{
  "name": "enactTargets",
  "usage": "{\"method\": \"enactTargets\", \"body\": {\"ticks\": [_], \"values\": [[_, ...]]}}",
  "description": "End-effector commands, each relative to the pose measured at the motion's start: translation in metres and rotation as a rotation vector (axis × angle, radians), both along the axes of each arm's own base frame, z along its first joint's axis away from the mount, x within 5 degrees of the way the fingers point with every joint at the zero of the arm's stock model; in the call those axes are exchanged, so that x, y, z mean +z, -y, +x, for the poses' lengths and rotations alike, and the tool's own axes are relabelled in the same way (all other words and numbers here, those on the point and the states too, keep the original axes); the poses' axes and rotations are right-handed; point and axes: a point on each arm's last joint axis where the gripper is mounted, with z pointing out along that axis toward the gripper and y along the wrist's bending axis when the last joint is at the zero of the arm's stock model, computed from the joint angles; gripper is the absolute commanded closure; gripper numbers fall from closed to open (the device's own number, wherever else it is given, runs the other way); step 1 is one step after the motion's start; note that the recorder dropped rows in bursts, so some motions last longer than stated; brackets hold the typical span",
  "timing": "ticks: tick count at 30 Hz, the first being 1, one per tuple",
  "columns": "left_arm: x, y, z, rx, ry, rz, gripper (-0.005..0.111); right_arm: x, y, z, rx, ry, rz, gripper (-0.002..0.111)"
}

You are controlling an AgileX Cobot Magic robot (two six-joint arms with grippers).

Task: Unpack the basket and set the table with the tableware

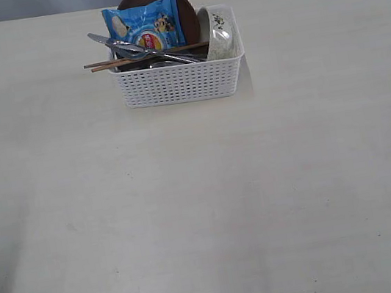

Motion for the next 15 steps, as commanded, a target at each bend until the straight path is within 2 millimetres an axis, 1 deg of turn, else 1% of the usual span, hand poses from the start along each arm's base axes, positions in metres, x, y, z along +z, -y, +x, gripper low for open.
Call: {"method": "enactTargets", "body": {"ticks": [1, 5, 8, 11, 15], "values": [[-0.001, 0.000, 0.000, -0.006, 0.002, 0.002, 0.107, 0.017, 0.001, 0.003, -0.012, 0.193, 0.025, 0.108], [-0.001, 0.000, 0.000, -0.006, 0.002, 0.002, 0.107, 0.045, 0.002, -0.001, -0.026, 0.508, 0.043, 0.108], [-0.001, 0.000, 0.000, -0.006, 0.002, 0.002, 0.107, 0.057, 0.003, -0.006, -0.033, 0.655, 0.051, 0.108], [-0.001, 0.000, 0.000, -0.005, 0.003, 0.005, 0.107, 0.064, 0.004, -0.009, -0.036, 0.730, 0.055, 0.108], [-0.001, 0.000, 0.000, -0.005, 0.002, 0.003, 0.107, 0.068, 0.004, -0.011, -0.039, 0.784, 0.056, 0.108]]}}
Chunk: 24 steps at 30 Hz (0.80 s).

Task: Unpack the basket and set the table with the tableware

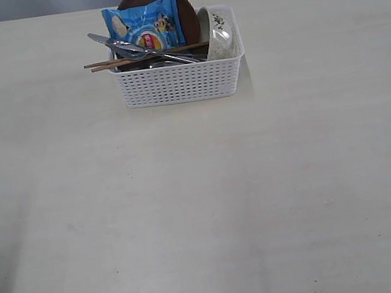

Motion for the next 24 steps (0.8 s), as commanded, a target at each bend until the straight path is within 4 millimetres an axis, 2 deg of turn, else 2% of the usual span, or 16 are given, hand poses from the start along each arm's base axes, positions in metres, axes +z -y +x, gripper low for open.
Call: {"method": "enactTargets", "body": {"ticks": [1, 5, 9, 13, 16, 19, 24], "values": [[-0.001, 0.000, 0.000, -0.005, 0.002, 0.003, 0.107, 0.007, 0.001, -0.004, -0.011, 0.091, 0.001, 0.108], [-0.001, 0.000, 0.000, -0.005, 0.002, 0.003, 0.107, 0.012, 0.001, -0.007, 0.020, 0.156, 0.058, 0.108], [-0.001, 0.000, 0.000, -0.005, 0.002, 0.003, 0.107, 0.013, 0.000, -0.004, 0.046, 0.053, 0.079, 0.108], [-0.001, 0.000, 0.000, -0.005, 0.002, 0.003, 0.107, 0.031, -0.001, -0.001, 0.048, -0.137, 0.064, 0.108], [-0.001, 0.000, 0.000, -0.005, 0.002, 0.003, 0.107, 0.055, -0.002, 0.006, 0.046, -0.220, 0.052, 0.108], [-0.001, 0.000, 0.000, -0.005, 0.002, 0.003, 0.107, 0.078, -0.003, 0.022, 0.043, -0.325, 0.042, 0.108], [-0.001, 0.000, 0.000, -0.005, 0.002, 0.003, 0.107, 0.111, -0.009, 0.078, 0.057, -0.595, 0.013, 0.108]]}}
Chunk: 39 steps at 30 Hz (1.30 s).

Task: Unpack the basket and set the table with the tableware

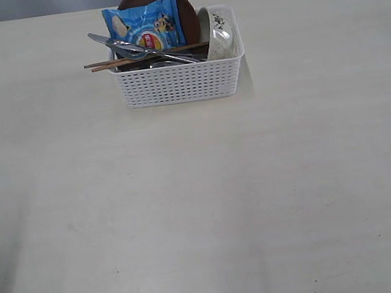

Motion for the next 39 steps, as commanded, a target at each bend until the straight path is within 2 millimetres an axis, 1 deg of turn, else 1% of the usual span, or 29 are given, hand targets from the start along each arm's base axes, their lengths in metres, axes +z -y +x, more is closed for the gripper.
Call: {"method": "enactTargets", "body": {"ticks": [1, 4, 6, 8, 10, 12, 14, 16, 18, 21, 22, 23, 26, 30, 32, 34, 36, 37, 38, 39], "values": [[-0.001, 0.000, 0.000, -0.005, 0.002, 0.003, 0.107, 0.020, -0.008, 0.052, 0.044, -0.273, -0.062, 0.108], [-0.001, 0.000, 0.000, -0.005, 0.002, 0.003, 0.107, 0.024, -0.028, 0.089, 0.154, -0.506, -0.140, 0.108], [-0.001, 0.000, 0.000, -0.005, 0.002, 0.003, 0.107, 0.021, -0.046, 0.110, 0.236, -0.673, -0.180, 0.108], [-0.001, 0.000, 0.000, -0.005, 0.002, 0.003, 0.107, 0.013, -0.065, 0.130, 0.299, -0.805, -0.223, 0.108], [-0.001, 0.000, 0.000, -0.005, 0.002, 0.003, 0.107, 0.005, -0.079, 0.146, 0.335, -0.887, -0.248, 0.108], [-0.001, 0.000, 0.000, -0.005, 0.002, 0.003, 0.107, 0.001, -0.091, 0.161, 0.359, -0.930, -0.261, 0.108], [-0.001, 0.000, 0.000, -0.005, 0.002, 0.003, 0.107, -0.002, -0.103, 0.172, 0.393, -0.952, -0.215, 0.108], [-0.001, 0.000, 0.000, -0.005, 0.002, 0.003, 0.107, -0.001, -0.114, 0.182, 0.424, -0.930, -0.145, 0.108], [-0.001, 0.000, 0.000, -0.005, 0.002, 0.003, 0.107, 0.002, -0.123, 0.191, 0.452, -0.876, -0.025, 0.108], [-0.001, 0.000, 0.000, -0.005, 0.002, 0.003, 0.107, 0.007, -0.131, 0.201, 0.465, -0.786, 0.148, 0.108], [-0.001, 0.000, 0.000, -0.005, 0.002, 0.003, 0.107, 0.007, -0.132, 0.204, 0.464, -0.765, 0.149, 0.108], [-0.001, 0.000, 0.000, -0.005, 0.002, 0.003, 0.107, 0.005, -0.132, 0.206, 0.465, -0.747, 0.123, 0.108], [-0.001, 0.000, 0.000, -0.005, 0.002, 0.003, 0.107, -0.002, -0.136, 0.214, 0.524, -0.728, -0.072, 0.108], [-0.001, 0.000, 0.000, -0.005, 0.002, 0.003, 0.107, -0.023, -0.147, 0.228, 0.620, -0.849, -0.215, 0.108], [-0.001, 0.000, 0.000, -0.005, 0.002, 0.003, 0.107, -0.034, -0.153, 0.239, 0.653, -0.910, -0.242, 0.108], [-0.001, 0.000, 0.000, -0.005, 0.002, 0.003, 0.107, -0.040, -0.160, 0.251, 0.681, -0.954, -0.260, 0.108], [-0.001, 0.000, 0.000, -0.005, 0.002, 0.003, 0.107, -0.047, -0.170, 0.264, 0.720, -0.987, -0.292, 0.108], [-0.001, 0.000, 0.000, -0.005, 0.002, 0.003, 0.107, -0.046, -0.175, 0.270, 0.745, -0.983, -0.319, 0.108], [-0.001, 0.000, 0.000, -0.005, 0.002, 0.003, 0.107, -0.049, -0.183, 0.276, 0.777, -0.980, -0.363, 0.108], [-0.001, 0.000, 0.000, -0.005, 0.002, 0.003, 0.107, -0.050, -0.190, 0.278, 0.808, -0.976, -0.402, 0.108]]}}
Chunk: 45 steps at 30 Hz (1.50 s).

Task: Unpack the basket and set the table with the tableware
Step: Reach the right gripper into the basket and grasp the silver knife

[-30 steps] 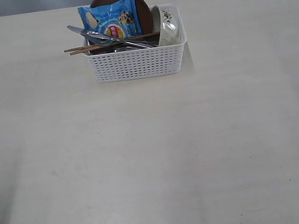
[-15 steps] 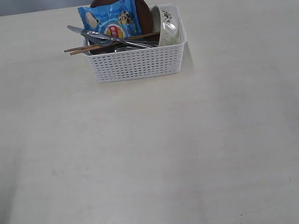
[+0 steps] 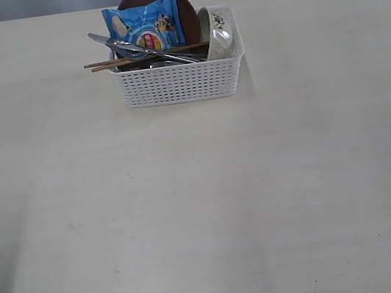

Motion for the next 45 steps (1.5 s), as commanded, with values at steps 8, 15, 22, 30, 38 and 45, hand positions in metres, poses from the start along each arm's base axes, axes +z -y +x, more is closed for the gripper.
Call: {"method": "enactTargets", "body": {"ticks": [8, 15, 22, 30, 38, 45], "values": [[-0.001, 0.000, 0.000, -0.005, 0.002, 0.003, 0.107, -0.025, -0.088, 0.027, 0.357, 0.128, -0.309, 0.091], [-0.001, 0.000, 0.000, -0.005, 0.002, 0.003, 0.107, -0.044, -0.114, 0.038, 0.365, 0.105, -0.463, 0.071], [-0.001, 0.000, 0.000, -0.005, 0.002, 0.003, 0.107, -0.061, -0.122, 0.046, 0.494, 0.108, -0.538, 0.071], [-0.001, 0.000, 0.000, -0.005, 0.002, 0.003, 0.107, -0.079, -0.126, 0.058, 0.528, 0.130, -0.572, 0.071], [-0.001, 0.000, 0.000, -0.005, 0.002, 0.003, 0.107, -0.103, -0.112, 0.077, 0.500, 0.107, -0.604, 0.071], [-0.001, 0.000, 0.000, -0.005, 0.002, 0.003, 0.107, -0.114, -0.108, 0.083, 0.480, 0.099, -0.602, 0.109]]}}
